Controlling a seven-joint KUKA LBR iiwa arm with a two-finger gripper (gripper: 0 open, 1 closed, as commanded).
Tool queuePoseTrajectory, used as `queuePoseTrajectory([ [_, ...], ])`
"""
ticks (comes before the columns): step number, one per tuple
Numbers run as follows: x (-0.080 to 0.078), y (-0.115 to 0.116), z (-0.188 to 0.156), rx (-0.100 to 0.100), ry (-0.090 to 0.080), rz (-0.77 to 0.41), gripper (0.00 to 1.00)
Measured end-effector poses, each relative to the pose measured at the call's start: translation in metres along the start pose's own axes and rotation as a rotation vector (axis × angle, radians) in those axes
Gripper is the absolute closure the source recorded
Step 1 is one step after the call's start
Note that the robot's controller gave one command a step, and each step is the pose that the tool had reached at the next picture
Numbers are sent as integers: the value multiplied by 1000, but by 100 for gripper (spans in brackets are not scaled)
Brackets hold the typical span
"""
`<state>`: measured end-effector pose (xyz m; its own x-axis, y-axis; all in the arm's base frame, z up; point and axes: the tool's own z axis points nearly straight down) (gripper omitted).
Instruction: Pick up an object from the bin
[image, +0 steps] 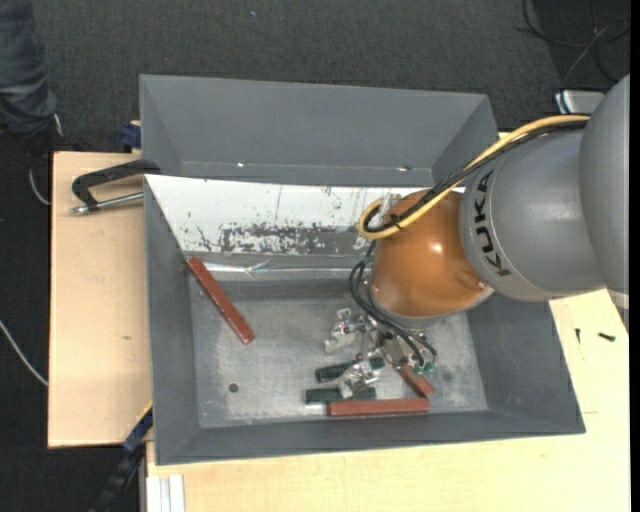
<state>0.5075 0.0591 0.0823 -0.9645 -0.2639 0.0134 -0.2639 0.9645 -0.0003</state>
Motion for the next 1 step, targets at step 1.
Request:
queuePoseTrajectory([
  [1,1,0,0,0,2,0,100],
])
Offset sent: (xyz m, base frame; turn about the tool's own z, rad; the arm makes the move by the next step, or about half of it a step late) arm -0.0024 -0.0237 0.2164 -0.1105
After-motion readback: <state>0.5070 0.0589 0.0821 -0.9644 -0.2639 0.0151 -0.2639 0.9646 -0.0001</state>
